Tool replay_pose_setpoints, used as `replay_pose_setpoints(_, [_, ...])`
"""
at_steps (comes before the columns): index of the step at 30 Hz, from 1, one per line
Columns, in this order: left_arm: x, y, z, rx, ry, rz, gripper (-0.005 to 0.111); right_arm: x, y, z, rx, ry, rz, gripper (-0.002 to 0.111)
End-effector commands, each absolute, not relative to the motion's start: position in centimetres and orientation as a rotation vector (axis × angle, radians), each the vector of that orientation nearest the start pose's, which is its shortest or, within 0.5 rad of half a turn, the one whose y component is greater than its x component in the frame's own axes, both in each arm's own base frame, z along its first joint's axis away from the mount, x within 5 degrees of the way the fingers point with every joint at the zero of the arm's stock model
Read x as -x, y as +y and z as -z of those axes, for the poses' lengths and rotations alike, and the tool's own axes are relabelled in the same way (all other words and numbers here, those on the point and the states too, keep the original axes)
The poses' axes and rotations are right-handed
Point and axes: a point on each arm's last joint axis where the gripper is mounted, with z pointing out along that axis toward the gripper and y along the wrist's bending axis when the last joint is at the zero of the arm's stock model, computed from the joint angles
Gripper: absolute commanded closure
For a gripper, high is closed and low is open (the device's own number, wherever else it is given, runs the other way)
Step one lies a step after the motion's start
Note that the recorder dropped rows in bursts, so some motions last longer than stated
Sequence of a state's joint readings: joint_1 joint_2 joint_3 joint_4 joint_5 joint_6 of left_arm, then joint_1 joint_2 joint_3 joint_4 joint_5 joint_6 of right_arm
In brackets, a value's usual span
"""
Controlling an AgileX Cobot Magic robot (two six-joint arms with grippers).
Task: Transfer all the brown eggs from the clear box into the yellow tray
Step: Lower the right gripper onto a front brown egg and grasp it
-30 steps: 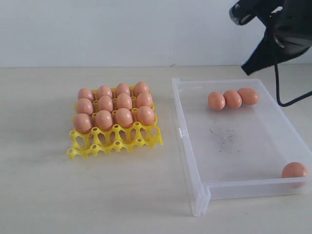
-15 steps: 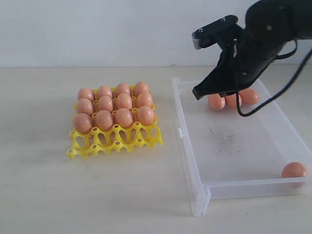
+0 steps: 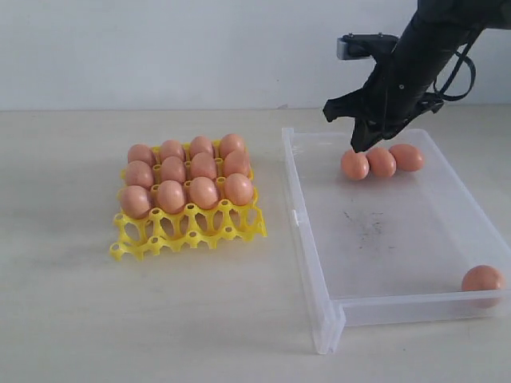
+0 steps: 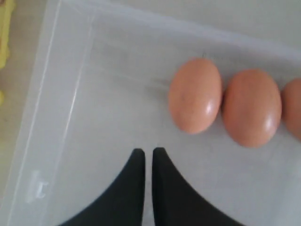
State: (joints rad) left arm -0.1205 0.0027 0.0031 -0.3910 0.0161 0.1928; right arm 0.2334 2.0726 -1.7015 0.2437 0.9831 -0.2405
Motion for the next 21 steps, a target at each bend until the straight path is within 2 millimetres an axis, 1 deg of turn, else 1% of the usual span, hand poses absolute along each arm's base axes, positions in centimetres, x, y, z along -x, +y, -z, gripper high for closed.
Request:
replay_pose_setpoints(1, [-5.6, -0.7, -21.3, 0.066, 1.488, 0.276, 0.103, -44.1, 12.1, -22.6, 0.571, 2.608, -0.279, 0.093])
replay_pose_setpoints(4, [-5.6, -0.7, -21.3, 0.066, 1.488, 0.276, 0.103, -44.8, 12.0, -22.2, 0.534, 2.571, -0.248, 0.065])
replay_pose_setpoints(5, [-5.6, -0.7, -21.3, 0.066, 1.488, 0.276, 0.103, -45.0, 11.9, -21.9, 0.500, 2.573, -0.239, 0.057])
replay_pose_setpoints(6, [-5.6, -0.7, -21.3, 0.066, 1.488, 0.276, 0.103, -45.3, 11.9, -21.6, 0.469, 2.578, -0.239, 0.053])
replay_pose_setpoints(11, [-5.6, -0.7, -21.3, 0.066, 1.488, 0.276, 0.103, -45.9, 11.8, -19.5, 0.475, 2.641, -0.202, 0.056])
replay_pose_setpoints(21, [-5.6, -0.7, -21.3, 0.066, 1.488, 0.276, 0.103, -46.5, 12.0, -16.6, 0.506, 2.686, -0.194, 0.056])
